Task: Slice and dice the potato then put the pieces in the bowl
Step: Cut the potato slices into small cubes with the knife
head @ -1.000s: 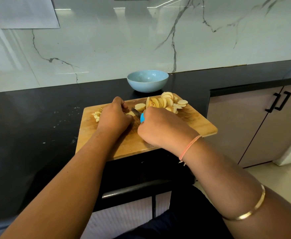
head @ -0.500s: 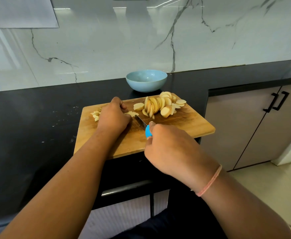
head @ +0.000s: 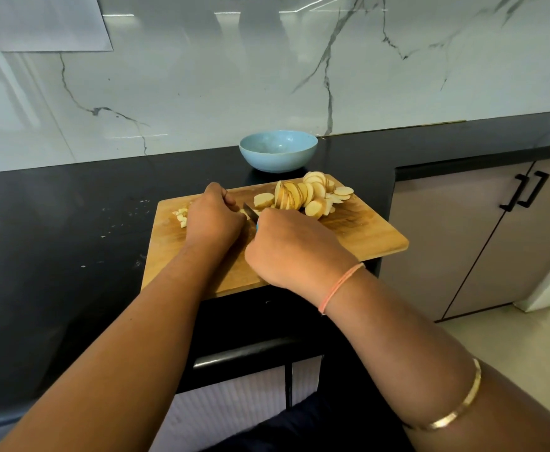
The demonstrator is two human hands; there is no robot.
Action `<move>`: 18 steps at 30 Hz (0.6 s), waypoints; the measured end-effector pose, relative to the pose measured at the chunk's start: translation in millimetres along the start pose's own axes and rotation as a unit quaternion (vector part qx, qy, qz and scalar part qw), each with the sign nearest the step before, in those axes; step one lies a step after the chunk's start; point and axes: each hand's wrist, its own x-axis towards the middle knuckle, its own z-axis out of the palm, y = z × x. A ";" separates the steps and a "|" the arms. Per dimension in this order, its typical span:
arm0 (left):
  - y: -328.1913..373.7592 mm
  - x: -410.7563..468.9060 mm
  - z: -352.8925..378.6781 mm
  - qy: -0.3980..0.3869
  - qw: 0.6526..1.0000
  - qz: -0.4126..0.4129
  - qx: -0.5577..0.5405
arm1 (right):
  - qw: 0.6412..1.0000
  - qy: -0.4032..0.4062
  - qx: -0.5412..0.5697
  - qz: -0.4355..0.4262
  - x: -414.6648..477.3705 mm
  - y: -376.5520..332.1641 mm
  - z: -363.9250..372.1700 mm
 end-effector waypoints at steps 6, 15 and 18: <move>3.3 -2.3 0.3 0.001 1.000 -0.011 -0.009 | 1.000 0.001 -0.006 -0.023 -25.7 15.6 4.5; -3.8 6.4 -8.9 -0.027 0.997 -0.054 -0.039 | 0.998 0.052 0.033 -0.027 -15.6 16.7 -1.6; -2.9 5.8 -7.8 -0.021 0.997 -0.060 -0.045 | 0.999 0.029 0.030 -0.018 -1.3 7.5 1.4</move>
